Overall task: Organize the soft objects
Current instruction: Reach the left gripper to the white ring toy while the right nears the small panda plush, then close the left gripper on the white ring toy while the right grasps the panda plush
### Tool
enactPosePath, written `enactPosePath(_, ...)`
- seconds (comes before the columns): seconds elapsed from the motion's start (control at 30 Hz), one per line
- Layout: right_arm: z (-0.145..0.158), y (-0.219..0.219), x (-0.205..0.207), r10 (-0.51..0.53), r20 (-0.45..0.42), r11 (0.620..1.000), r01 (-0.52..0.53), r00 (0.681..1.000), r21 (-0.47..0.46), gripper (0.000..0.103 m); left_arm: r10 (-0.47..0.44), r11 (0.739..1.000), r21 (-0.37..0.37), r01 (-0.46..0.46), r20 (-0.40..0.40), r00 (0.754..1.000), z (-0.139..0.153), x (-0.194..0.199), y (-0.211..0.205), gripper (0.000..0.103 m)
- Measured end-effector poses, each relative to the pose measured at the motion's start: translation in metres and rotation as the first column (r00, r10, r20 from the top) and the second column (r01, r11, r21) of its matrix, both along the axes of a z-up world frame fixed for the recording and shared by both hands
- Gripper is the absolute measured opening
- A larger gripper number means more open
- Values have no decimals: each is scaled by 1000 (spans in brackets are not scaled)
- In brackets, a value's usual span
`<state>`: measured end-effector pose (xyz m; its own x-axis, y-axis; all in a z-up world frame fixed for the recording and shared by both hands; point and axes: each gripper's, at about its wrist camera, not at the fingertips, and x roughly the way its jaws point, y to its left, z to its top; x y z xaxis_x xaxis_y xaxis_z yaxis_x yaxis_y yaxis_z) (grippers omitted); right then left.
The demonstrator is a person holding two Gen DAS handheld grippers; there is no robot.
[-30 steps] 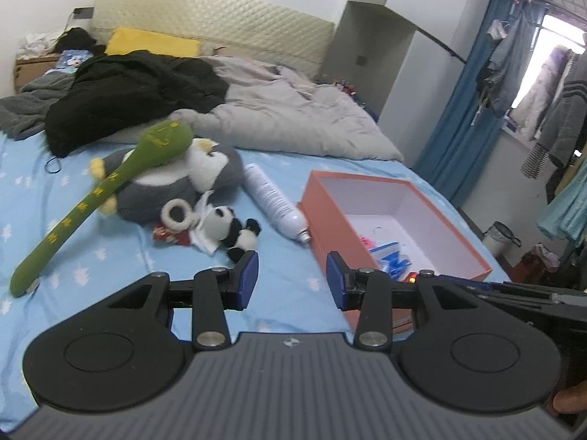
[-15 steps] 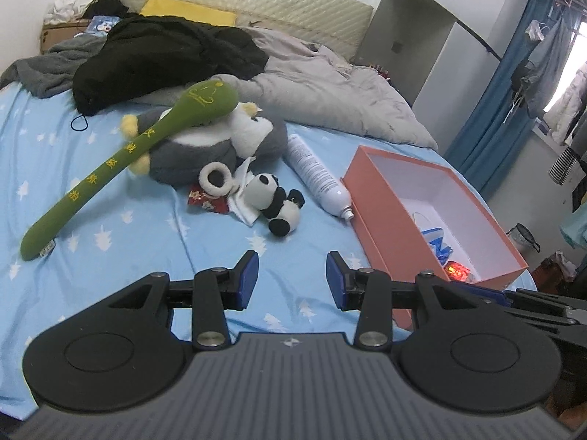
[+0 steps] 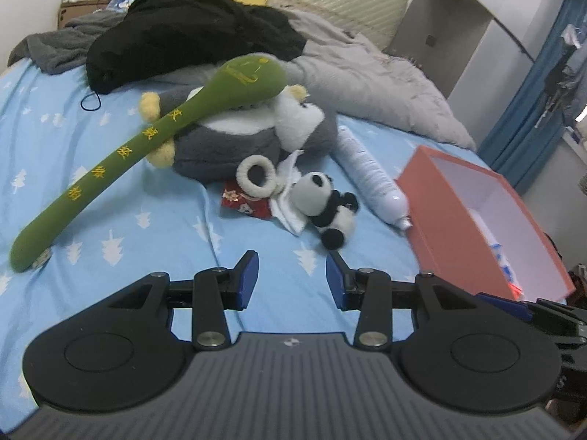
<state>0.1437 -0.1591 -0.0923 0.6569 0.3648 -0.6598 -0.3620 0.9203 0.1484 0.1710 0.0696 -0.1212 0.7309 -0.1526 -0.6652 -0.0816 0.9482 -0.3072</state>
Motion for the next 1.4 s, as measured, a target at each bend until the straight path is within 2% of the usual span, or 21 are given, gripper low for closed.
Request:
enactPosePath(0.33,-43,34,91,36,-14,991,-38,999,-125,59,15,1000,9,-15,-54,998,-50,109,22,46)
enactPosePath(0.63,-58,73,154,153,-59,948,-164,986,-272,59,33,999,-11,-35,-134,990,-76,179,44,45)
enactPosePath(0.77,-66,85,175,168,-97,927,-190,981,-324,58,31,999,-16,-34,-166,986,-81,196,50,45)
enactPosePath(0.87,-71,92,185,186,-101,908,-210,977,-361,58,16,999,-25,-21,-171,985,-87,203,50,37)
enactPosePath(0.93,-76,96,190,211,-92,895,-231,973,-382,58,11,999,-28,-16,-157,988,-91,204,49,31)
enactPosePath(1.03,-87,107,190,284,-109,847,-302,953,-438,58,-14,1000,-19,12,-114,993,-91,202,47,22)
enactPosePath(1.1,-90,112,184,320,-101,826,-330,942,-457,59,-32,999,-27,29,-83,996,-90,201,47,12)
enactPosePath(1.17,-94,115,180,324,-90,823,-328,942,-463,61,-37,999,-11,37,-60,998,-91,200,46,11)
enactPosePath(1.27,-105,118,178,296,-47,797,-274,954,-538,54,-34,999,-17,33,-35,999,-94,197,48,9)
enactPosePath(1.3,-108,118,178,285,-33,798,-256,958,-545,53,-31,999,-23,30,-38,999,-95,196,49,9)
enactPosePath(1.4,-108,115,181,222,-13,835,-197,975,-514,46,-32,999,-25,31,-32,999,-94,188,46,8)
